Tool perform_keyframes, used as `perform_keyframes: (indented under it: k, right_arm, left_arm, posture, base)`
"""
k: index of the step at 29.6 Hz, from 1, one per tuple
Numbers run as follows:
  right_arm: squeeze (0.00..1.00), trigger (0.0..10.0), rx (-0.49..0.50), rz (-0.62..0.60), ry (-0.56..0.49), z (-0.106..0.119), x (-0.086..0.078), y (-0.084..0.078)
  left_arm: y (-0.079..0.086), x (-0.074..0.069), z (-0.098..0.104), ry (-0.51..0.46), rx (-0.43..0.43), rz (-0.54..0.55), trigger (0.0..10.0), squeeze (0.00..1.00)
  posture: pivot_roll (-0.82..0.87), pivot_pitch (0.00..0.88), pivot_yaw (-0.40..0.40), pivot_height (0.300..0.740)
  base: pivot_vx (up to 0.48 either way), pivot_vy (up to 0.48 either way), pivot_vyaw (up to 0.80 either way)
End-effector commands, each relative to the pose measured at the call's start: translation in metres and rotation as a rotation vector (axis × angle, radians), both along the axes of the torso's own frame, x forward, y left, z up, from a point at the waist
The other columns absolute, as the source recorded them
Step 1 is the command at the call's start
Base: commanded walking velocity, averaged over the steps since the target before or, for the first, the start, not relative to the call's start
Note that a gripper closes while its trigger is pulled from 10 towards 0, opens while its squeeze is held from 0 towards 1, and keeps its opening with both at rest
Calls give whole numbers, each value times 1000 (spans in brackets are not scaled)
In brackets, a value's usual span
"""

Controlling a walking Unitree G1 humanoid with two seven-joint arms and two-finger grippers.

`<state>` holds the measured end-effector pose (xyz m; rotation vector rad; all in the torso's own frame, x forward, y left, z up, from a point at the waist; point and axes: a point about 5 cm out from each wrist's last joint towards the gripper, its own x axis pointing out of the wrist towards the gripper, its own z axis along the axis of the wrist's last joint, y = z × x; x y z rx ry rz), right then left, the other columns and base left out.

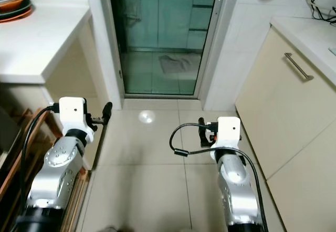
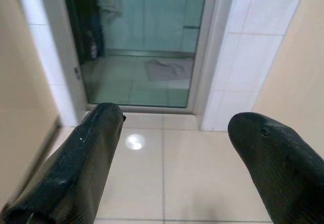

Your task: Restocking fridge

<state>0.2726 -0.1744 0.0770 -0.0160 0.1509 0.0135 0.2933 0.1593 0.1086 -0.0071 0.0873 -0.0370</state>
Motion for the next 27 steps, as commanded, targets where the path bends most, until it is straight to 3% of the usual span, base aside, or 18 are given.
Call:
perform_keyframes:
  k: [1,27]
  right_arm:
    - [0,10000,10,-6,-3,2,1,-3]
    - [0,10000,18,20,-5,2,12,3]
  left_arm:
    - [-2,-1,0,0,-4,3,10000,0]
    - [-4,-1,5,-33,29,-15,10000,0]
  posture:
    - [-128,0,18,740]
    - [-92,0,6,740]
  base:
    - [-289,0,0]
    - [-279,0,0]
